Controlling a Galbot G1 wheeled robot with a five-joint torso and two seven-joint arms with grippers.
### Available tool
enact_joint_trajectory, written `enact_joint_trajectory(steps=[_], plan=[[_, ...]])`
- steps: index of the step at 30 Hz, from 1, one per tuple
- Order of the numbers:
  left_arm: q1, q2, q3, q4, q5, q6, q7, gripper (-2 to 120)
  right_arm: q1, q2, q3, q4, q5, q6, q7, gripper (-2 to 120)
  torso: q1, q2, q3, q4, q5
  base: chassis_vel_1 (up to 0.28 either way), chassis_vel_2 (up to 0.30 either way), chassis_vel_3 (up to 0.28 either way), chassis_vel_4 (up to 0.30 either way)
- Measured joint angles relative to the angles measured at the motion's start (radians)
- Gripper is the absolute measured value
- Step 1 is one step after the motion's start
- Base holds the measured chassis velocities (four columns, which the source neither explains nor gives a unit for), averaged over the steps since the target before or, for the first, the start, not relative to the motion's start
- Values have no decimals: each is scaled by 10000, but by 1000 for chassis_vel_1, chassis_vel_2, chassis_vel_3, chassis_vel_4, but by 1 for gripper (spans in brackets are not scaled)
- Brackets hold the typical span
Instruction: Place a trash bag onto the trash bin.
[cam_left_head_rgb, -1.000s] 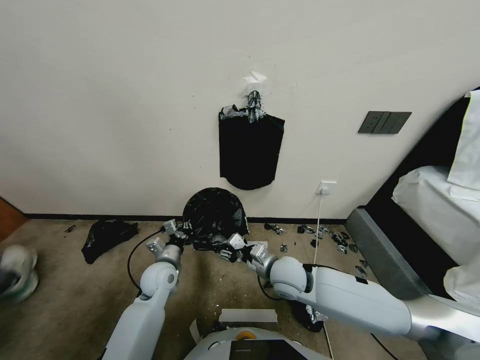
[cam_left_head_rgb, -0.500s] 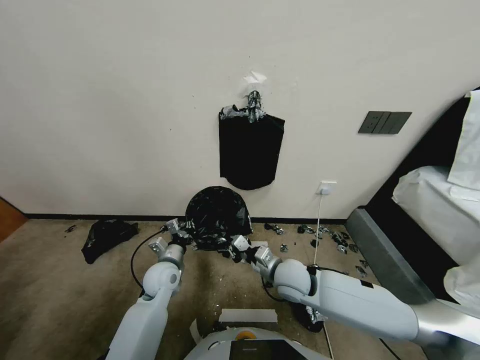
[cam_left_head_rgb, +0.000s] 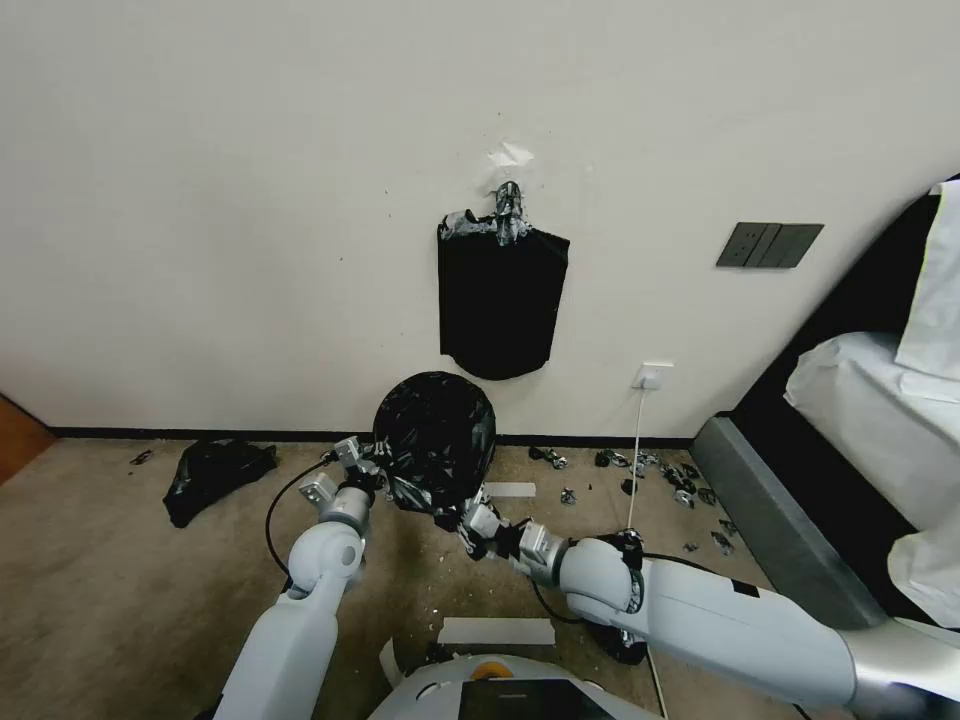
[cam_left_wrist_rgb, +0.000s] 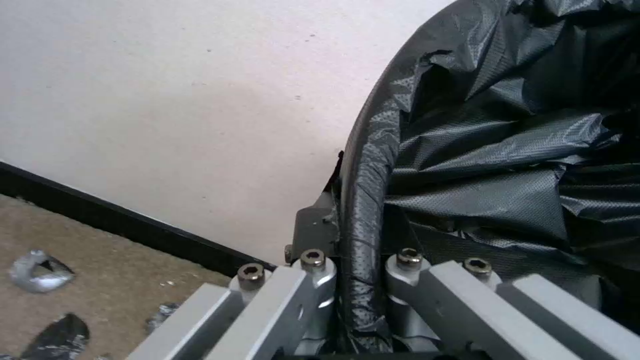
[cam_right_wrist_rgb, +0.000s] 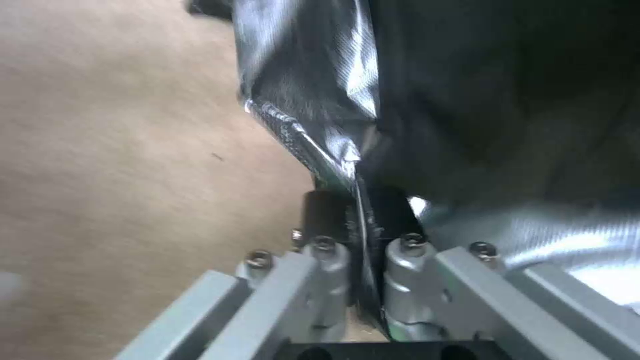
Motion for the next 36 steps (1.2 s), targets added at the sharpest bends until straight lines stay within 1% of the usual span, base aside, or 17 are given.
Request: enact_joint_trajectory(steps=[2,4,5,6,9,10,12,14,15,18,20,23,28,31,32,34,36], plan=[[42,15,-22,-72,-39,88,-2,1,40,62,18,-165,-47,38,17,5,0,0,0,0,-1,0,0,0,0],[211,64,-99,-302,-181,387,-2,1,170,252,52,-680,-215,197,40,5,0,0,0,0,0,0,0,0,0],[294,92,-146,-413,-252,542,-2,1,261,345,63,-970,-277,264,48,0,0,0,0,1,-1,0,0,0,0],[294,92,-146,-413,-252,542,-2,1,261,345,63,-970,-277,264,48,0,0,0,0,1,-1,0,0,0,0],[449,146,-268,-639,-465,827,-48,1,435,593,66,-1672,-412,463,64,4,0,0,0,1,0,0,0,0,0],[449,146,-268,-639,-465,827,-48,1,435,593,66,-1672,-412,463,64,4,0,0,0,1,0,0,0,0,0],[518,175,-320,-757,-653,980,-121,1,528,772,60,-2191,-532,648,64,0,0,0,0,-1,-2,0,0,0,0],[528,180,-326,-774,-688,1003,-128,1,547,831,49,-2341,-545,681,67,0,0,0,0,-1,-1,0,0,0,0],[535,183,-332,-783,-721,1021,-142,1,570,908,35,-2524,-564,726,72,3,0,0,0,-1,-1,0,0,0,0],[540,179,-333,-788,-768,1049,-160,1,603,1013,28,-2751,-607,785,79,5,0,0,0,-1,-2,0,0,0,0],[543,172,-329,-803,-843,1123,-197,1,635,1131,24,-2997,-685,849,89,0,0,0,0,-1,-2,0,0,0,0],[546,172,-322,-803,-856,1157,-204,1,656,1192,23,-3141,-741,880,129,4,0,0,0,0,-1,0,0,0,0],[565,174,-305,-753,-856,1180,-205,1,659,1198,8,-3201,-796,885,302,6,0,0,0,-1,-2,0,0,0,0],[546,163,-304,-698,-851,1177,-210,1,648,1191,-64,-3201,-927,911,589,6,0,0,0,0,-2,0,0,0,0],[514,165,-303,-635,-825,1146,-217,1,633,1172,-155,-3145,-967,960,827,7,0,0,0,0,-1,0,0,0,0],[438,193,-307,-505,-781,1042,-249,1,598,1096,-296,-2913,-963,978,1213,16,0,0,0,-1,-1,0,0,0,0],[419,200,-312,-471,-772,1009,-256,1,590,1076,-316,-2850,-953,970,1278,18,0,0,0,-2,-1,0,0,0,0]])
